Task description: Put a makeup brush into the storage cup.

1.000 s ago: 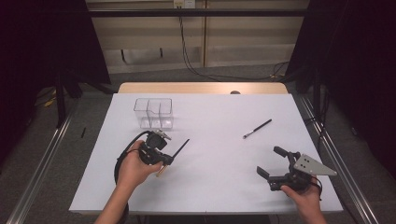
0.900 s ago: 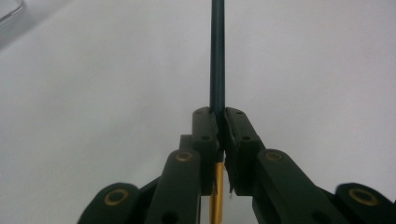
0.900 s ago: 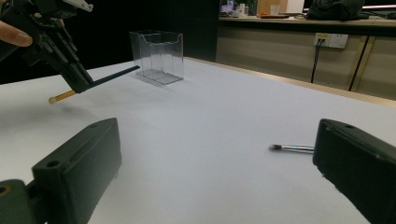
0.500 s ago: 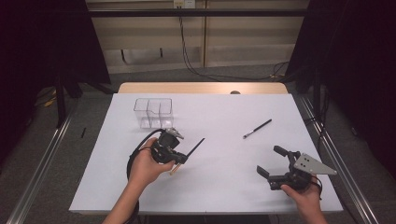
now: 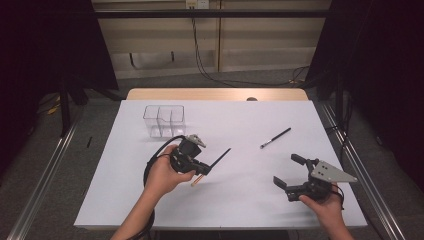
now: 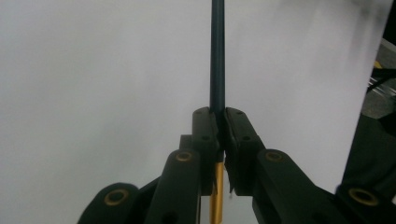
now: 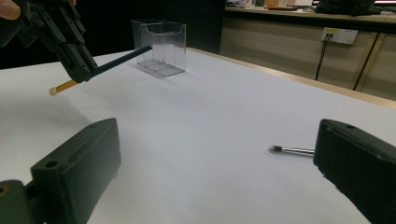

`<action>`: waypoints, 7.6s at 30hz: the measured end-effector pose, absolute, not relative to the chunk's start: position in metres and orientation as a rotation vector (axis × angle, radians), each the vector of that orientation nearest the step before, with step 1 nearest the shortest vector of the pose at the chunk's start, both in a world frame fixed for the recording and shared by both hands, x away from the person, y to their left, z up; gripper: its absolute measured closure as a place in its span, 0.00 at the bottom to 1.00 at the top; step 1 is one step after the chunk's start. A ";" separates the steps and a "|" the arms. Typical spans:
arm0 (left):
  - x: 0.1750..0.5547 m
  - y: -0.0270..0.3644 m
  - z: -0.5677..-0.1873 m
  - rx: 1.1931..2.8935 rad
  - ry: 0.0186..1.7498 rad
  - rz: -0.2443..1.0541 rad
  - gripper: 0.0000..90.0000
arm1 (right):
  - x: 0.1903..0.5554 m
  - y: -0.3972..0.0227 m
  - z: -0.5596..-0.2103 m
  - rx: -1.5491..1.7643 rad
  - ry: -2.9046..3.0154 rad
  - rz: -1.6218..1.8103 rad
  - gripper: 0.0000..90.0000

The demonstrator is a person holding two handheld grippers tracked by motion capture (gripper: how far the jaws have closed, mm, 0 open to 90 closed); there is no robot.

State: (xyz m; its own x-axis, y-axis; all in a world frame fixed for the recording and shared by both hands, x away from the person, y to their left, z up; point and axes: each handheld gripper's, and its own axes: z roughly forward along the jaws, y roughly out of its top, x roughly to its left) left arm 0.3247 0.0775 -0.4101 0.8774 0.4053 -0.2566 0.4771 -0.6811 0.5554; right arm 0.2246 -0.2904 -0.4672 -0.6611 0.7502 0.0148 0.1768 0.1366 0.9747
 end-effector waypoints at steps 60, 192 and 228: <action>0.324 0.047 -0.413 2.522 0.394 -0.220 0.93 | 0.296 -0.189 -0.413 0.465 2.752 1.130 0.33; 0.344 0.081 -0.409 1.847 0.412 -0.134 0.20 | 0.287 -0.190 -0.445 0.813 2.332 1.793 0.95; 0.337 0.080 -0.412 1.682 0.468 -0.129 0.86 | 0.289 -0.172 -0.448 0.829 2.303 1.769 0.94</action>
